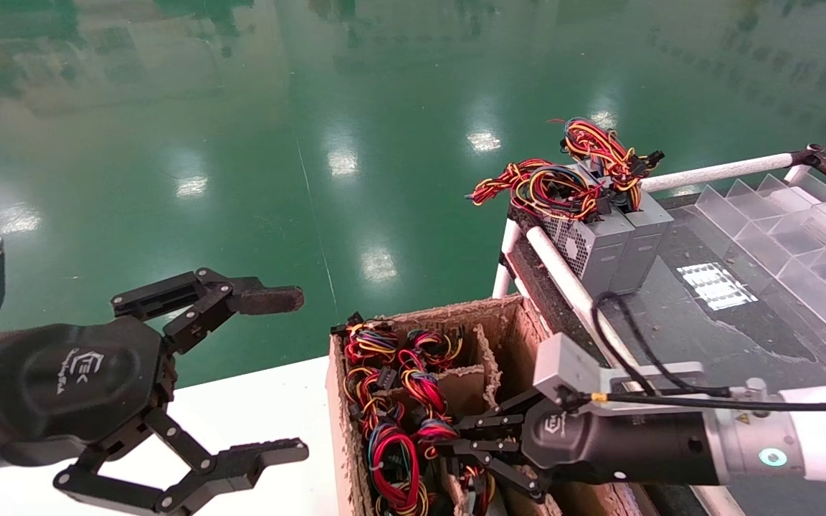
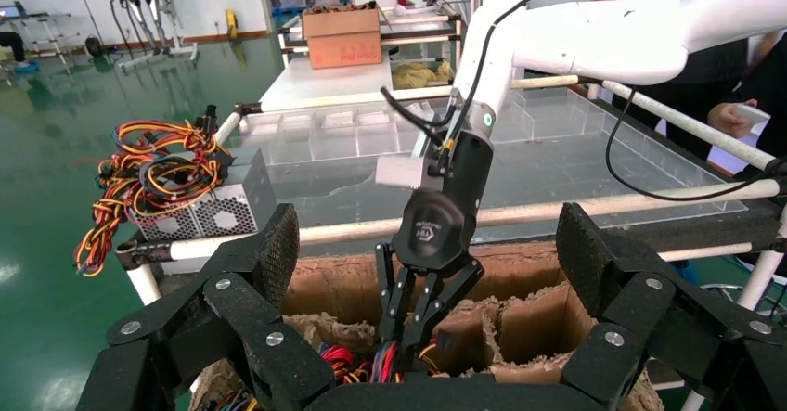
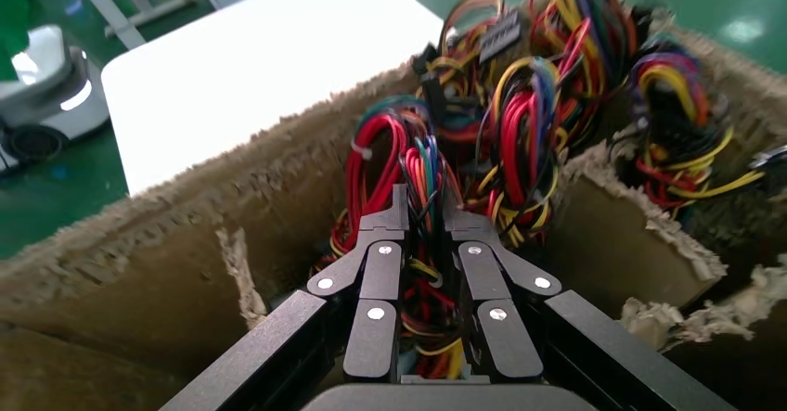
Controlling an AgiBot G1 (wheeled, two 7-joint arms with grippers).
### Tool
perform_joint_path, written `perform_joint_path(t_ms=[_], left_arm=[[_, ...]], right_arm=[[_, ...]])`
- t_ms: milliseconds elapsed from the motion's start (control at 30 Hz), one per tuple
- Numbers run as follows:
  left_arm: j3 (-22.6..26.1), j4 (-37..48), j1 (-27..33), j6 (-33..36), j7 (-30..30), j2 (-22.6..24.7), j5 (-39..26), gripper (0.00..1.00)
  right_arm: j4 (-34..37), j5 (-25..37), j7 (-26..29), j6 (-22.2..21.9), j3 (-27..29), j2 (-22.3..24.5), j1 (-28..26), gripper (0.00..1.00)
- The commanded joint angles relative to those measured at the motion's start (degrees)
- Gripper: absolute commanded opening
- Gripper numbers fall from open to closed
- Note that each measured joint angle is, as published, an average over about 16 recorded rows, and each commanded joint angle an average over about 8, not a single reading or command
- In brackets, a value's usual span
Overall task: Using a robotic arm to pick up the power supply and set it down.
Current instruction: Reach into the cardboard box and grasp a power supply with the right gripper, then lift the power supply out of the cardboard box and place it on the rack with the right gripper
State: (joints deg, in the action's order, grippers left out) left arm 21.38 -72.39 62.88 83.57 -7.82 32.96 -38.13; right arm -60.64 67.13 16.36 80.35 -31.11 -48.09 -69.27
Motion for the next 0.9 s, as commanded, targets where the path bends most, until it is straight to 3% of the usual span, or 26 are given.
perform_joint_path(t_ms=[33,467,900], left_arm=[[0.0,0.0,0.0,0.0,0.0,0.0,0.0,1.0],[0.01,0.0,0.0,0.0,0.0,0.0,0.0,1.0],[0.01,0.0,0.0,0.0,0.01,0.0,0.01,1.0]], right_arm=[[-0.64,-1.07,0.23,0.05,0.57,0.51,0.4,0.0],[-3.6,-9.04,-0.16,2.08,5.61,6.17,1.62,0.0],[-2.77,-16.14,-0.27,2.31,11.08,9.37,-1.72,0.0]])
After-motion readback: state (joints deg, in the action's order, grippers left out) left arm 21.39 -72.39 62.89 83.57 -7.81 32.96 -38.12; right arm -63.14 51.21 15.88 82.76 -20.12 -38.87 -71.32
